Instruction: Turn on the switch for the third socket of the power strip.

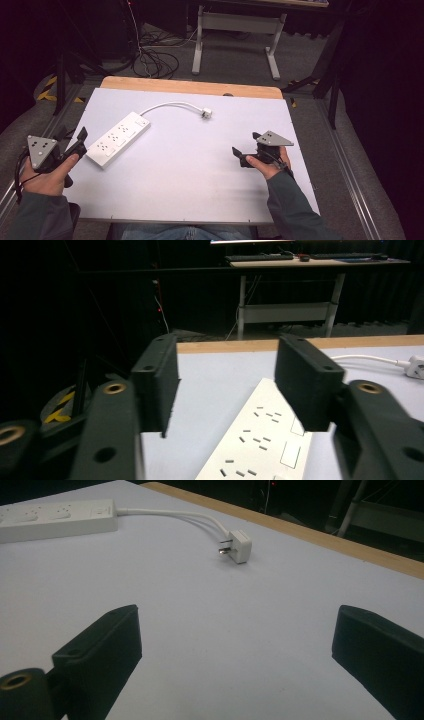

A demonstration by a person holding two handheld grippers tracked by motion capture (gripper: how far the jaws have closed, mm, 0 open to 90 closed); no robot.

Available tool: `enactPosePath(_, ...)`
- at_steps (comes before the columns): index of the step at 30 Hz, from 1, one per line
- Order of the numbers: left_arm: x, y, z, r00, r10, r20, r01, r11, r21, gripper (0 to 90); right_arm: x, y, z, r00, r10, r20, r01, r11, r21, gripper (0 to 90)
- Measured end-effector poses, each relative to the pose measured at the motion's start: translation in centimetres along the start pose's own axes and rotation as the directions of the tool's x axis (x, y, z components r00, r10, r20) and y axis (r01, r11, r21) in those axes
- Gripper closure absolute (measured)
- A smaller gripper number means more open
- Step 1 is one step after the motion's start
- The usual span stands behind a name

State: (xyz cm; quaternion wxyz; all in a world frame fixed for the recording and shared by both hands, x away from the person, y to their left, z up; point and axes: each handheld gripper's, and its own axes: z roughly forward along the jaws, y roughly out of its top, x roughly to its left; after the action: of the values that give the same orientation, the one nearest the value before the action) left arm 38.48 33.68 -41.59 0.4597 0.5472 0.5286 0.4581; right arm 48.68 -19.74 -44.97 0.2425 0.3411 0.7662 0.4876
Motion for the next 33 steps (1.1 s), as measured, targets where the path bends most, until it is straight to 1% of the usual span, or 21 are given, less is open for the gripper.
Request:
enactPosePath(1, 0.0, 0.0, 0.0, 1.0000, -0.003, -0.002, 0.003, 1.0000, -0.001, 47.8, 0.0, 0.0, 0.0, 1.0000, 0.000, 0.000, 0.000, 1.000, 0.000, 6.2)
enactPosePath(2, 0.0, 0.0, 0.0, 0.9999, -0.011, 0.001, 0.011, 0.9999, -0.005, 53.7, 0.0, 0.0, 0.0, 1.0000, 0.000, 0.001, 0.000, 1.000, 0.001, 6.2)
enactPosePath(9, 0.2, 0.0, 0.0, 1.0000, -0.001, 0.001, 0.001, 1.0000, -0.003, 71.8, 0.0, 0.0, -0.1, 1.0000, 0.000, 0.002, 0.000, 1.000, 0.001, 6.2)
enactPosePath(10, 0.3, 0.1, 0.0, 1.0000, 0.005, 0.001, -0.005, 1.0000, -0.003, 74.8, 0.0, 0.0, -0.1, 1.0000, -0.001, 0.002, 0.001, 1.000, 0.002, 6.2)
enactPosePath(14, 0.6, 0.1, 0.1, 0.9998, -0.016, 0.009, 0.016, 0.9999, -0.004, 84.4, 0.0, 0.0, -0.1, 1.0000, -0.001, 0.001, 0.001, 1.000, 0.003, 6.2)
enactPosePath(15, 0.6, 0.0, 0.1, 0.9996, -0.025, 0.009, 0.025, 0.9997, -0.001, 84.4, 0.0, 0.0, -0.1, 1.0000, -0.001, 0.001, 0.001, 1.000, 0.003, 6.2)
enactPosePath(16, 0.7, 0.0, 0.2, 0.9993, -0.035, 0.013, 0.035, 0.9994, 0.005, 87.3, 0.0, 0.0, -0.1, 1.0000, -0.002, 0.001, 0.002, 1.000, 0.004, 6.2)
enactPosePath(17, 0.7, 0.0, 0.2, 0.9993, -0.035, 0.013, 0.035, 0.9993, 0.011, 88.6, 0.0, 0.0, -0.1, 1.0000, -0.003, 0.002, 0.003, 1.000, 0.004, 6.2)
enactPosePath(18, 0.8, 0.0, 0.3, 0.9996, -0.027, 0.010, 0.027, 0.9995, 0.015, 89.8, 0.0, 0.0, -0.1, 1.0000, -0.003, 0.002, 0.003, 1.000, 0.004, 6.2)
enactPosePath(19, 0.8, 0.0, 0.4, 0.9993, -0.036, 0.009, 0.036, 0.9992, 0.016, 89.9, 0.0, 0.0, -0.1, 1.0000, -0.003, 0.003, 0.003, 1.000, 0.004, 6.2)
enactPosePath(20, 0.8, 0.0, 0.4, 0.9993, -0.036, 0.009, 0.036, 0.9992, 0.016, 90.0, 0.0, 0.0, -0.1, 1.0000, -0.003, 0.004, 0.003, 1.000, 0.003, 6.2)
enactPosePath(21, 0.9, 0.1, 0.5, 0.9995, -0.028, 0.014, 0.028, 0.9995, 0.013, 90.0, 0.0, 0.0, -0.2, 1.0000, -0.004, 0.004, 0.004, 1.000, 0.004, 6.2)
enactPosePath(22, 0.8, 0.1, 0.6, 0.9994, -0.030, 0.016, 0.030, 0.9995, 0.010, 90.0, 0.0, -0.1, -0.2, 1.0000, -0.008, 0.004, 0.008, 1.000, 0.003, 6.2)
enactPosePath(24, 0.7, 0.2, 0.7, 0.9997, -0.017, 0.020, 0.016, 0.9998, 0.010, 90.0, 0.0, -0.1, -0.2, 1.0000, -0.005, 0.006, 0.005, 1.000, 0.003, 6.2)
enactPosePath(29, 0.4, 0.3, 1.0, 0.9992, -0.001, 0.041, 0.000, 1.0000, 0.010, 90.0, 0.0, -0.1, -0.3, 1.0000, -0.006, 0.008, 0.006, 1.000, 0.006, 6.2)
enactPosePath(33, 0.2, 0.3, 1.3, 0.9988, 0.002, 0.050, -0.003, 0.9998, 0.020, 90.0, 0.0, -0.1, -0.3, 1.0000, -0.006, 0.008, 0.005, 1.000, 0.005, 6.2)
